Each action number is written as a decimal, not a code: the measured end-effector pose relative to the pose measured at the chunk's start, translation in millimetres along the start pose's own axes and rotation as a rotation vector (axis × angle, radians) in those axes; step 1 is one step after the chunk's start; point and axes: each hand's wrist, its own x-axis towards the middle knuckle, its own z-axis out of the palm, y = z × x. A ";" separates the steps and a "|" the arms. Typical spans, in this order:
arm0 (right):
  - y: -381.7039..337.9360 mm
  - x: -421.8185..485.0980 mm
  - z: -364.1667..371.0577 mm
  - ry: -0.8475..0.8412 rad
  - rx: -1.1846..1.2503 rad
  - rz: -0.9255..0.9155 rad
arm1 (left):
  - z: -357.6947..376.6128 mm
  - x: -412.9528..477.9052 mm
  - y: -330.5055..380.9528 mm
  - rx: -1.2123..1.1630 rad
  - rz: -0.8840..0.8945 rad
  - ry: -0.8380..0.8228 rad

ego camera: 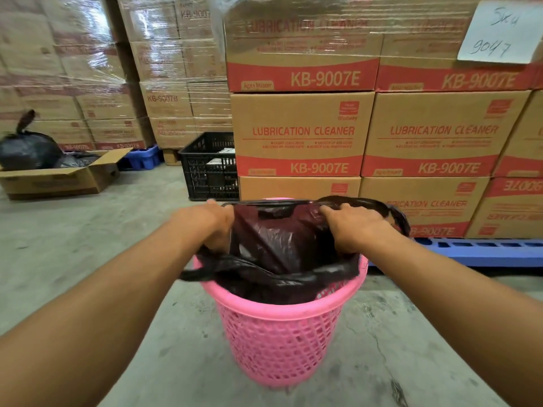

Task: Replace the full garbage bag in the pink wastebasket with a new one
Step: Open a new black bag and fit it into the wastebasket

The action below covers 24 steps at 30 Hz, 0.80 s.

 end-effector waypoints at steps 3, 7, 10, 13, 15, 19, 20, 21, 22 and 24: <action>-1.4 1.4 -1.9 0.055 -0.002 0.056 | 9.3 5.3 12.3 0.119 0.082 0.291; -1.8 2.2 -5.9 0.168 0.044 0.103 | 2.2 14.4 28.7 -0.155 0.042 0.311; -6.4 5.6 -5.4 0.360 0.025 0.036 | 2.2 18.3 35.9 -0.084 0.001 0.481; -10.6 17.0 -0.5 0.345 0.089 -0.050 | 12.8 27.0 35.5 0.109 0.043 0.586; -11.1 26.8 4.0 0.264 0.132 -0.044 | 18.4 35.3 30.6 0.163 0.050 0.622; -8.6 44.1 5.0 0.158 0.196 0.049 | 24.0 54.2 15.8 0.149 0.039 0.666; -7.5 49.2 4.2 0.153 0.228 0.057 | 25.4 59.4 12.4 0.138 0.040 0.672; -6.2 54.4 3.7 0.156 0.260 0.058 | 26.9 64.7 10.0 0.128 0.035 0.675; -4.0 59.9 4.2 0.170 0.282 0.054 | 27.9 70.1 8.1 0.115 0.022 0.671; 1.5 70.3 8.3 0.228 0.302 0.041 | 29.7 82.0 5.6 0.067 -0.019 0.628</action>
